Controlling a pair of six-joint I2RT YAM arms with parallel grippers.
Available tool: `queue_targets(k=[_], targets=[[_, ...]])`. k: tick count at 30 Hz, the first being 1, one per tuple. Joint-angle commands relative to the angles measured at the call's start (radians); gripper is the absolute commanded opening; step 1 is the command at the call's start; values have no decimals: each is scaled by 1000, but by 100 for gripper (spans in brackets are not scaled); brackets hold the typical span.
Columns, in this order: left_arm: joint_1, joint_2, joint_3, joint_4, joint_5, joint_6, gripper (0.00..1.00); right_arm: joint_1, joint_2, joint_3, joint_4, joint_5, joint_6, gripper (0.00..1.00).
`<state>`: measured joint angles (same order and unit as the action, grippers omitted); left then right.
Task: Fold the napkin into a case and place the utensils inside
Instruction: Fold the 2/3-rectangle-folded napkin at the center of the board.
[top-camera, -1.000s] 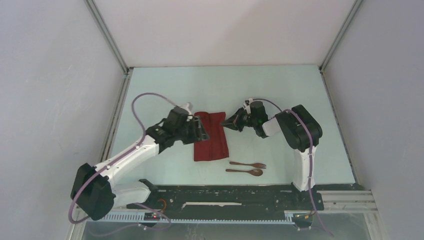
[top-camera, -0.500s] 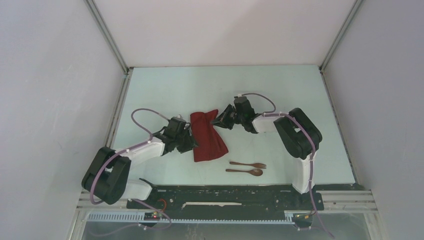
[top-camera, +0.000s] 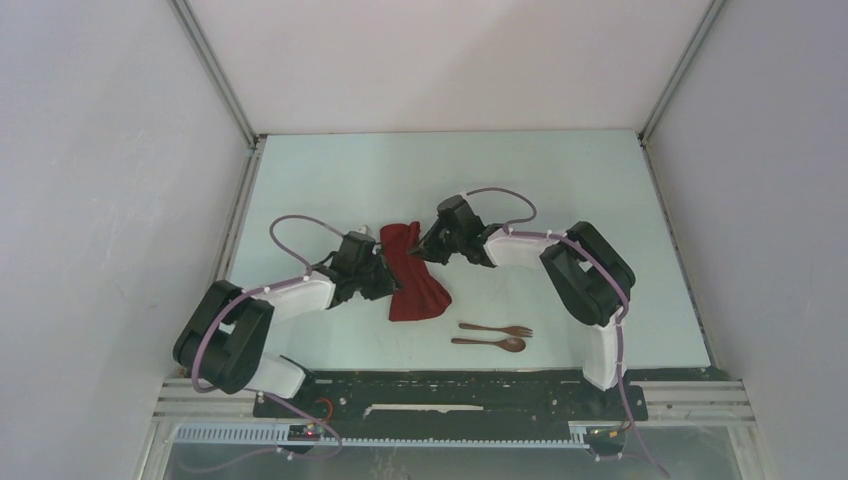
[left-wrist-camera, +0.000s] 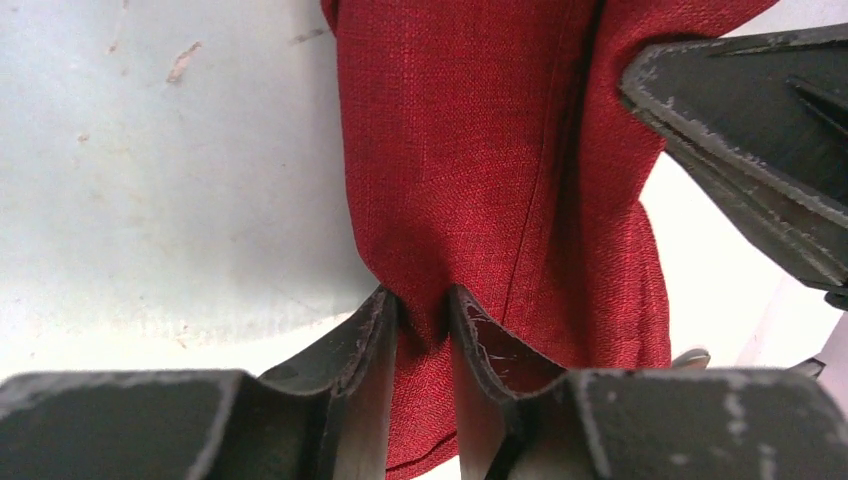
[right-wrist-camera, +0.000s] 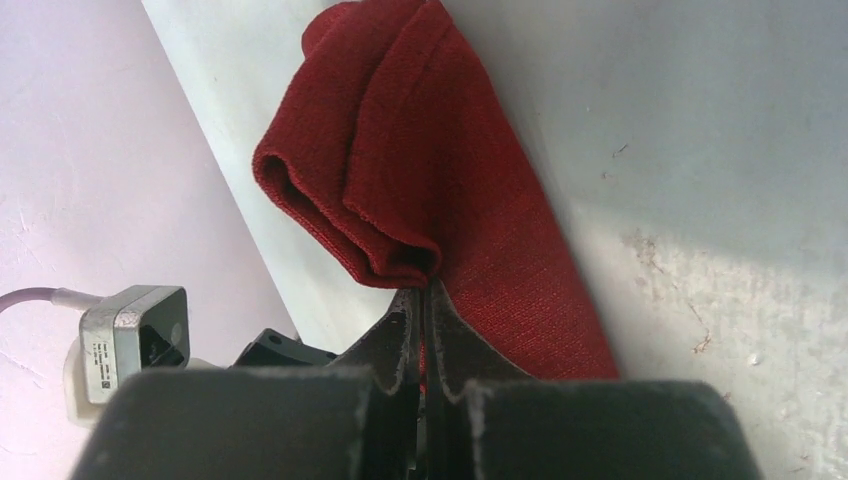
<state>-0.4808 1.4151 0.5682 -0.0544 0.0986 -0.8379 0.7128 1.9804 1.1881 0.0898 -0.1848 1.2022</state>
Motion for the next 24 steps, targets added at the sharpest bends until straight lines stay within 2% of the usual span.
queue_targets(k=[1, 10, 15, 24], targets=[[4, 31, -31, 47, 30, 24, 30, 19, -8, 48, -26, 47, 78, 0], [15, 24, -76, 93, 43, 38, 27, 30, 38, 51, 58, 36, 233, 0], [31, 10, -96, 103, 53, 41, 27, 37, 78, 84, 64, 27, 266, 0], [70, -82, -184, 110, 45, 24, 40, 54, 103, 85, 90, 66, 311, 0]])
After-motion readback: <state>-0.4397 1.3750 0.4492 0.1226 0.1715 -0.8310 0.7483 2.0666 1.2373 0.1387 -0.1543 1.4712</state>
